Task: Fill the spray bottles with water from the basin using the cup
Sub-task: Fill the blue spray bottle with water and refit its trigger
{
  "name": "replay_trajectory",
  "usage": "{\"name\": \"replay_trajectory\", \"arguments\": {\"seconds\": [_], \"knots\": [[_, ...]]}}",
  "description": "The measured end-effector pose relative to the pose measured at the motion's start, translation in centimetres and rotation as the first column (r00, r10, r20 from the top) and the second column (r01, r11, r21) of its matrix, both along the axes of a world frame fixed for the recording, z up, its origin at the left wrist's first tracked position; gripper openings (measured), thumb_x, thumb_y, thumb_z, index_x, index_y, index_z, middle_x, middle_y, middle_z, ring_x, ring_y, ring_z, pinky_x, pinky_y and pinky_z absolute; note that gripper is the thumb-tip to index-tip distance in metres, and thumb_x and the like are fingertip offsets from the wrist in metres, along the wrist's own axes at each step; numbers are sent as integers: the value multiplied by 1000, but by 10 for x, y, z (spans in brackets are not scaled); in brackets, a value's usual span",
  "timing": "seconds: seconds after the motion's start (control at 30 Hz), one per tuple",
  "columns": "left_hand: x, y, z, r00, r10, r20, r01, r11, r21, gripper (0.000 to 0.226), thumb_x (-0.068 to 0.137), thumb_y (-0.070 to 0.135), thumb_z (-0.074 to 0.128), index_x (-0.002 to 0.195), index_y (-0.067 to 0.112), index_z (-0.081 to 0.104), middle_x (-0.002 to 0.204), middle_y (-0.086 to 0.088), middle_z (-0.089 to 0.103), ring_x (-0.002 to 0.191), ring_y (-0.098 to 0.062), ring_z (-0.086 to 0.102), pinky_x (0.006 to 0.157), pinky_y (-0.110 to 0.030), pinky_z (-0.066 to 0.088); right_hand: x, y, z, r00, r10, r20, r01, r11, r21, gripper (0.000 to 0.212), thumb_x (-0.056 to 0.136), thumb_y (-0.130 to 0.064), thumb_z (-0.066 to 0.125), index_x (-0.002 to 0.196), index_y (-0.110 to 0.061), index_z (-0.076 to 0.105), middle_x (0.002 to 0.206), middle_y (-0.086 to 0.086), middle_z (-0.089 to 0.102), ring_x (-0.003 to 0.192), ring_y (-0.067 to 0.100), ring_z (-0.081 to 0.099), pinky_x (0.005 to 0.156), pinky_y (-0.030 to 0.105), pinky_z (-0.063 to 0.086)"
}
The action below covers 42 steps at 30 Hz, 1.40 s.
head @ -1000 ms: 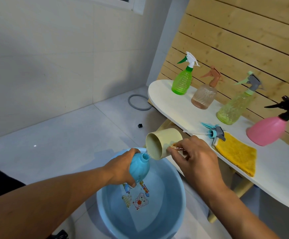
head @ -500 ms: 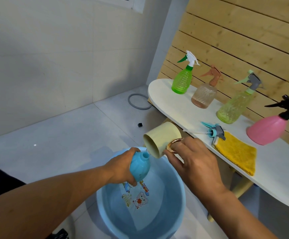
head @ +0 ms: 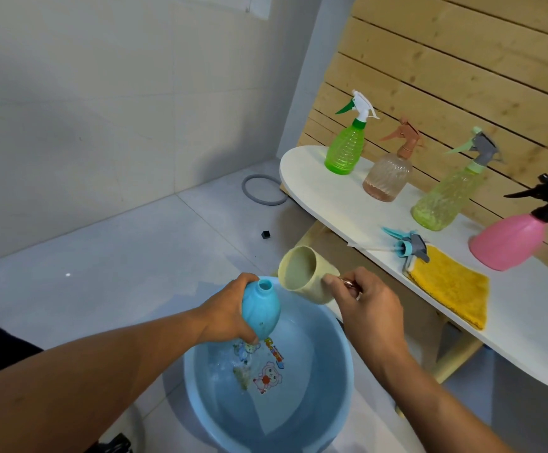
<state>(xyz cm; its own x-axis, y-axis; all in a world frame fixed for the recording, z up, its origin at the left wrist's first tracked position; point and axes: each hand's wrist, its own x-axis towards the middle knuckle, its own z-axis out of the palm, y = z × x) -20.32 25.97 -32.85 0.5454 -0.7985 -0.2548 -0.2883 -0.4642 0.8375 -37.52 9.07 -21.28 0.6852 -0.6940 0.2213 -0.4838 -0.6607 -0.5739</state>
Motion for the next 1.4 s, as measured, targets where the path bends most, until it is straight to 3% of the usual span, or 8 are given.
{"name": "replay_trajectory", "arguments": {"seconds": [0.2,0.4,0.6,0.77,0.9,1.13,1.27,1.4], "knots": [[5,2,-6,998,23,-51,-23,1000,-5,113,54,17,101,141,38,32,127,9,51,117,-18,56,93,-39,59,15,-31,-54,987,-120,-110,149,939,310,38,91,-50,67,71,-19,60,65,-3,61,63,18,54,58,33,42],[4,-5,-15,998,35,-51,-37,999,-32,109,55,20,102,137,41,33,125,13,53,115,-14,57,87,-29,58,30,-49,-127,940,-65,-335,200,900,388,31,94,-35,59,82,-8,69,76,9,70,71,27,69,65,41,60],[7,-9,-21,996,80,-42,-82,995,-57,104,54,27,100,131,47,33,124,16,52,115,-15,57,91,-38,60,41,-60,-182,847,150,-510,15,952,305,35,99,-17,49,64,-14,53,72,9,64,75,32,72,69,44,58],[14,-9,-24,988,145,-59,-150,985,-90,100,56,23,101,131,43,39,123,14,56,113,-10,58,88,-35,60,51,-52,-212,669,225,-708,-202,972,119,30,105,-21,44,123,-17,68,124,6,67,116,26,64,95,34,50],[19,-10,-27,983,167,-75,-174,980,-99,96,58,18,100,130,42,41,122,13,57,113,-10,59,87,-35,61,59,-37,-228,560,258,-787,-291,951,104,34,104,-9,42,134,-11,57,133,8,61,126,26,60,103,35,46],[22,-10,-29,987,150,-51,-154,983,-96,97,56,23,100,129,47,40,124,15,55,115,-11,58,87,-37,62,70,-5,-248,641,380,-667,-227,924,308,26,100,-24,53,120,-15,67,123,8,66,114,26,63,93,29,47],[23,-7,-29,988,149,-33,-152,984,-90,99,56,24,100,130,48,38,124,15,55,114,-10,59,88,-39,61,69,-5,-242,826,325,-461,-99,888,448,26,101,-27,57,115,-14,75,109,7,73,103,24,68,90,28,50],[23,2,-28,992,127,15,-126,991,-52,101,54,30,99,131,48,36,125,18,53,115,-10,58,90,-39,61,56,-13,-223,965,127,-229,71,712,698,25,98,-25,65,91,-4,75,81,8,68,72,22,69,68,41,64]]}}
